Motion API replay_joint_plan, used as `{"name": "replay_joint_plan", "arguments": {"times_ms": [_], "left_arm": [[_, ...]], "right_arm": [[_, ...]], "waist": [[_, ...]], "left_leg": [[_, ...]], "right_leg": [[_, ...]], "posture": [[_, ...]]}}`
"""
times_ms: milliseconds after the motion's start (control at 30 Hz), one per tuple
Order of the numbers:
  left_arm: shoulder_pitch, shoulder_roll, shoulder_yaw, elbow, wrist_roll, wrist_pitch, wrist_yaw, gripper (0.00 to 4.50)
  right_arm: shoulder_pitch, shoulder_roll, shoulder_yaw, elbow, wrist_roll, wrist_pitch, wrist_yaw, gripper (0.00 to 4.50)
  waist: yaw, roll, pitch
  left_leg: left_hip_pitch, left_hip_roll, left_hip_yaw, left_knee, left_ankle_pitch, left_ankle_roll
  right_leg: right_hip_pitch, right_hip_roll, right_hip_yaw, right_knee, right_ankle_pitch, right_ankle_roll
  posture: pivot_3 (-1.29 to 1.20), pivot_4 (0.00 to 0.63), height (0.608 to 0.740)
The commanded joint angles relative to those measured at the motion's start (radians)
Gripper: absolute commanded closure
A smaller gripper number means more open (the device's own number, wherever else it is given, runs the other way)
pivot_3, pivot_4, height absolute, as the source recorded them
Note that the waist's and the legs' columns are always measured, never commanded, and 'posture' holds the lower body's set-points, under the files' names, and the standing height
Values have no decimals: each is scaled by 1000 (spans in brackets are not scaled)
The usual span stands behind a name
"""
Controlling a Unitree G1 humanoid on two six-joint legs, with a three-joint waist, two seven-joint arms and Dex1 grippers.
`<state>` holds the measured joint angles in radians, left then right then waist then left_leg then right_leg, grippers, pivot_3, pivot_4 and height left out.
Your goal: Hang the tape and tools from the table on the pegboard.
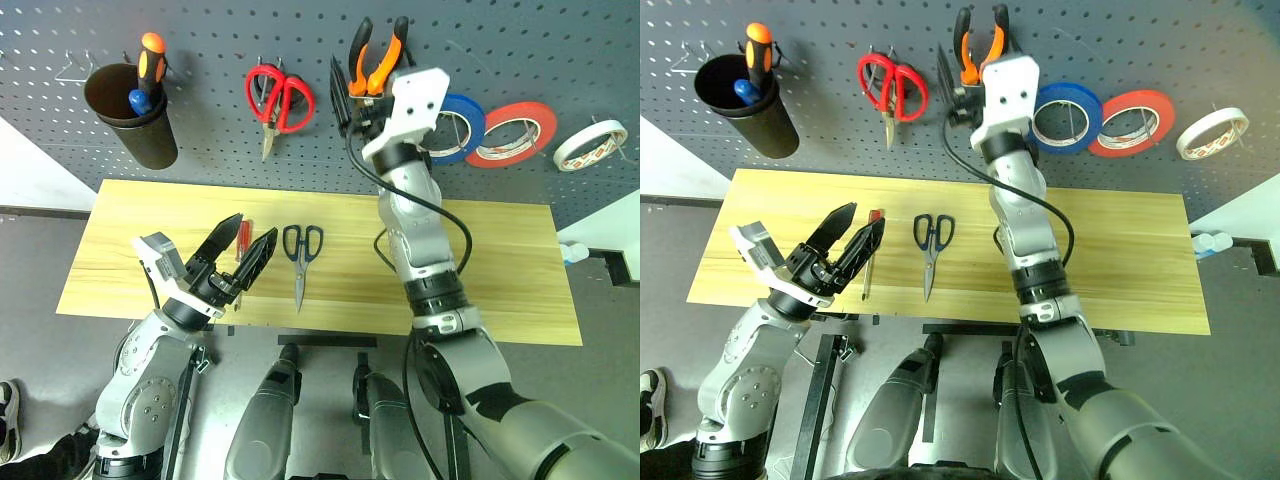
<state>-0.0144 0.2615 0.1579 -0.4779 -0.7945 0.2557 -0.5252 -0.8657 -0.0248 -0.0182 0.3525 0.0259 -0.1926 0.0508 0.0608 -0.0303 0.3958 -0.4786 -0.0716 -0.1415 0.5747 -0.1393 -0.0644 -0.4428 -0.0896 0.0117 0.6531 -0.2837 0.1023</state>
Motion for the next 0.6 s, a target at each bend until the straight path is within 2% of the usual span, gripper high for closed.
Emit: {"name": "replay_joint_plan", "arguments": {"times_ms": [33, 200, 600], "left_arm": [[-7, -4, -4, -10, 4, -20, -18, 81], [-29, -4, -2, 9, 6, -23, -25, 81], [-52, -7, -2, 39, 13, -29, -45, 81]], "right_arm": [[5, -15, -25, -74, 16, 39, -7, 10], [28, -26, -27, -114, 14, 68, -6, 10], [66, -53, -32, -162, 10, 97, -1, 10]], "waist": [[-10, 0, 0], [-27, 0, 0], [-26, 0, 0]], "left_leg": [[0, 0, 0, 0, 1, 0], [0, 1, 1, -1, 1, -1], [0, 1, 1, -1, 1, -1]], "right_leg": [[-1, 0, 0, 0, 0, 0], [-1, 2, -1, 0, 0, 0], [0, 1, -1, 0, 1, 1]], "posture": [[92, 336, 738], [85, 335, 738], [62, 339, 738]]}}
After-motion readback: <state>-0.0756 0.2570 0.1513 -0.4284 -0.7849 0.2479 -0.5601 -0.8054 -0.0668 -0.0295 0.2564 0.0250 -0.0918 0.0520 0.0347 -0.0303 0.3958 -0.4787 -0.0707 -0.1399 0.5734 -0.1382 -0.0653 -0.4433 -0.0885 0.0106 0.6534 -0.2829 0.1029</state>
